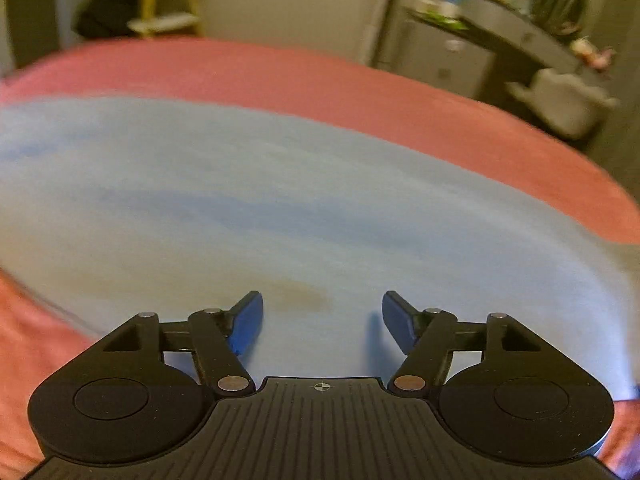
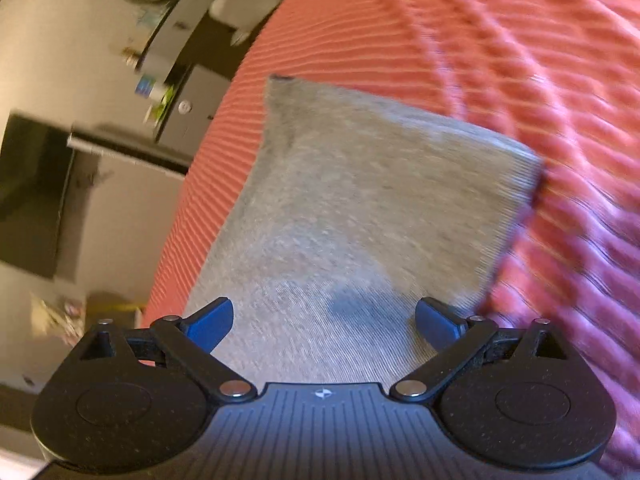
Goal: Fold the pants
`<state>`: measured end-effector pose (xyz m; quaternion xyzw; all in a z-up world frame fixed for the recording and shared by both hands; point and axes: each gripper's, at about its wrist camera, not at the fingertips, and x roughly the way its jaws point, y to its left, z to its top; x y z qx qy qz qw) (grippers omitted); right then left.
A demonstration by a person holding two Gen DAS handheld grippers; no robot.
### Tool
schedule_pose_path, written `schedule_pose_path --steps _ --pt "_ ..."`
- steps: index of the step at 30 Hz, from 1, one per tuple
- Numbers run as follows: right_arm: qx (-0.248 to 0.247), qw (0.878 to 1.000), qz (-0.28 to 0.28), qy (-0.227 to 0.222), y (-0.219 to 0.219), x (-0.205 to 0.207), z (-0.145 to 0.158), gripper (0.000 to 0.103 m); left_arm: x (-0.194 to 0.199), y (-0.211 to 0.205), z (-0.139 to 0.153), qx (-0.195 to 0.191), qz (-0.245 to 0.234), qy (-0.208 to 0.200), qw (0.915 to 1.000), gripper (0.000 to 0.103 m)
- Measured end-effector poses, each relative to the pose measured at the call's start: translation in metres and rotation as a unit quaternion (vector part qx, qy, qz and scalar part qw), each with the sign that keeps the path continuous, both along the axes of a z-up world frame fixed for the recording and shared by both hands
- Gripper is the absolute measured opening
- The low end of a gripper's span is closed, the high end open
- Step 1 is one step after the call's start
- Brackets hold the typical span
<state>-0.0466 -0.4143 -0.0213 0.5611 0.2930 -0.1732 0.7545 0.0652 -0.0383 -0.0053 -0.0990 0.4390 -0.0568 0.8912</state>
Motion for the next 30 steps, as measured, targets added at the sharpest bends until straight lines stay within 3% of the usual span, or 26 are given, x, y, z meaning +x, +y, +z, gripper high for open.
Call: schedule_pose_path --steps 1,3,7,11,14,16,18,21,25,30 --pt "0.008 1.0 -0.008 -0.002 0.0 -0.004 0.0 0.098 -0.001 -0.005 -0.01 -0.01 0.007 0.001 0.9999 0.071" --pt "0.022 0.999 -0.027 -0.007 -0.001 -0.015 0.0 0.098 -0.011 -0.011 -0.019 0.011 0.02 -0.03 0.9993 0.071" --pt "0.045 0.997 -0.052 -0.019 -0.008 -0.023 -0.007 0.098 -0.026 -0.014 -0.02 0.04 -0.016 -0.054 0.9976 0.072" --pt "0.039 0.996 -0.075 0.033 -0.009 -0.015 -0.01 0.094 -0.032 -0.006 -0.015 -0.005 0.006 -0.053 0.9985 0.074" --pt "0.024 0.995 -0.087 0.041 -0.01 -0.016 -0.007 0.09 -0.034 -0.004 -0.015 -0.029 0.0 -0.055 0.9981 0.078" --pt "0.022 0.997 -0.078 0.021 -0.015 -0.012 -0.008 0.074 -0.023 -0.005 -0.016 -0.047 -0.01 -0.059 0.9971 0.078" --pt "0.013 0.997 -0.066 0.027 -0.02 -0.002 -0.009 0.051 -0.022 -0.009 -0.017 -0.067 -0.028 -0.062 0.9954 0.078" --pt "-0.01 0.999 -0.045 0.027 -0.027 0.014 -0.012 0.034 -0.021 -0.013 -0.018 -0.092 -0.057 -0.063 0.9922 0.078" --pt "-0.054 0.997 -0.053 0.013 -0.032 0.02 -0.008 0.034 -0.021 -0.021 -0.02 -0.085 -0.076 -0.06 0.9916 0.078" --pt "-0.007 0.996 -0.069 0.062 -0.038 0.017 -0.015 0.039 -0.021 -0.031 -0.022 -0.06 -0.091 -0.068 0.9917 0.082"
